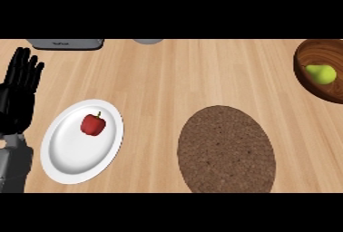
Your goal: Pick the pear from the placemat and place it in the bowl
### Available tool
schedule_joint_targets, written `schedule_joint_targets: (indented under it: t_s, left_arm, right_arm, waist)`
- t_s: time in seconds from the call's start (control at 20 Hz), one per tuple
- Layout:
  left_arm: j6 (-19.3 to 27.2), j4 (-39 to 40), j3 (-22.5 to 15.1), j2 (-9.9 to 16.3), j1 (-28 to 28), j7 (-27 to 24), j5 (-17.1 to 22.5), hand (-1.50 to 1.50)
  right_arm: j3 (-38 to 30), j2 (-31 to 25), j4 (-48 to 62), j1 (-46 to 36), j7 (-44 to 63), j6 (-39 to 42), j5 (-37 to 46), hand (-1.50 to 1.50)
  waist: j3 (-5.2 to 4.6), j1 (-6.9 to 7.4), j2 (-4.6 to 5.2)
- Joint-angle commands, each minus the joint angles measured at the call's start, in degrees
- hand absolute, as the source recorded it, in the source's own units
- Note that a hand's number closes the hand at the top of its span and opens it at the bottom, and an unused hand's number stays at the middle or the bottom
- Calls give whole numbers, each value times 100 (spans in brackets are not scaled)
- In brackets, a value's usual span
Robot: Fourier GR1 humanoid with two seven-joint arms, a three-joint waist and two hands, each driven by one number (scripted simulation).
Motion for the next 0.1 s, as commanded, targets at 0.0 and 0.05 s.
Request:
schedule_joint_targets:
  t_s: [0.0, 0.05]
  left_arm:
    - [-76, -85, 90, 144, 47, 206, 88, 0]
    - [-13, 194, 96, 34, 36, -189, -24, 0]
  right_arm:
    - [-206, -235, 90, 569, -310, 614, -195, -150]
    - [-220, -150, 39, 544, -385, 573, -211, -150]
  waist:
    - [15, -56, -22]
    - [6, -68, 23]
